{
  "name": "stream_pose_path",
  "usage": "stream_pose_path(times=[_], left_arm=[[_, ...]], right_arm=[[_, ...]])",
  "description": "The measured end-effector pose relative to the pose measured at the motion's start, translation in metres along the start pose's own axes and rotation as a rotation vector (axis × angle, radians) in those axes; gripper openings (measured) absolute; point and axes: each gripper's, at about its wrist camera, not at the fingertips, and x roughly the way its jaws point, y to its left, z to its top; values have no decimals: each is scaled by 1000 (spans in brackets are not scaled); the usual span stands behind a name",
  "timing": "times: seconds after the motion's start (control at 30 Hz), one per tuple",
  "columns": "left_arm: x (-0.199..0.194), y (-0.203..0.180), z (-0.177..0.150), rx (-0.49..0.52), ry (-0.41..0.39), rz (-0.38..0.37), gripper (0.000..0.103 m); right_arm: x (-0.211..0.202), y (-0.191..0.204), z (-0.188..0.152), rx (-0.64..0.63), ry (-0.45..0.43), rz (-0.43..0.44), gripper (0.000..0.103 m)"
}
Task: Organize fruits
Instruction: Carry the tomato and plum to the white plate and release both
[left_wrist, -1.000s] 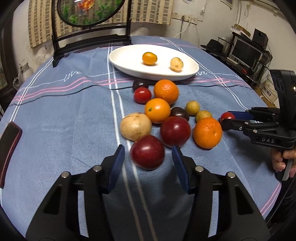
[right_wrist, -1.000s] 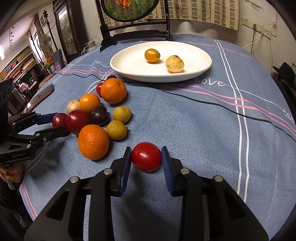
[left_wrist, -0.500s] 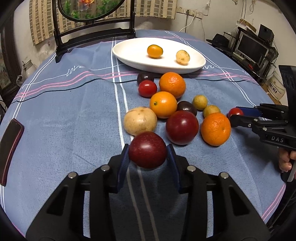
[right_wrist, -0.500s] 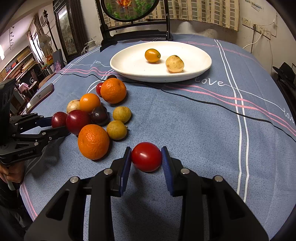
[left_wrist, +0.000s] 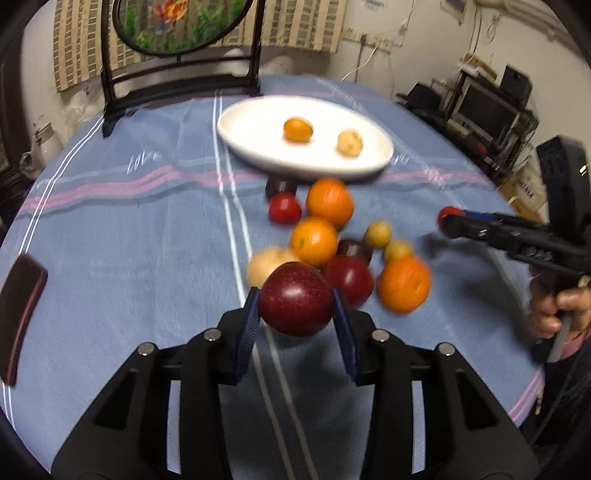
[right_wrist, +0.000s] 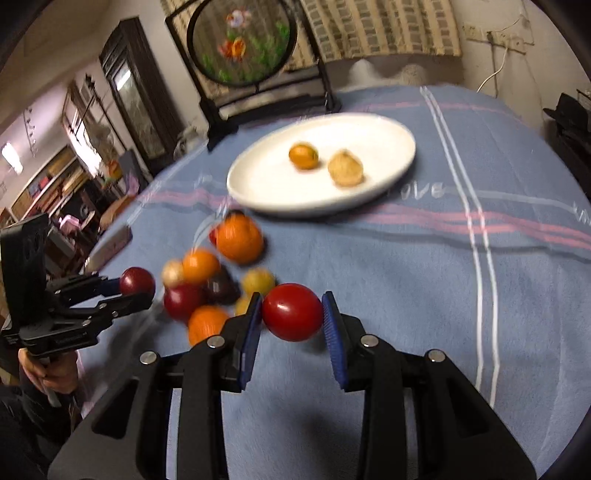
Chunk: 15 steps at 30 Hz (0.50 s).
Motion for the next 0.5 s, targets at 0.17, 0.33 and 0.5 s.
stream_pose_path(times=[0.17, 0.33, 0.5], left_arm=[[6, 2, 57, 4, -53, -22, 40], [49, 3, 109, -2, -45, 5, 40], [95, 10, 138, 4, -9, 72, 40]], right_arm=[[17, 11, 47, -13, -59, -26, 35], [62, 10, 88, -38, -51, -95, 35], [94, -2, 100, -19, -1, -112, 35]])
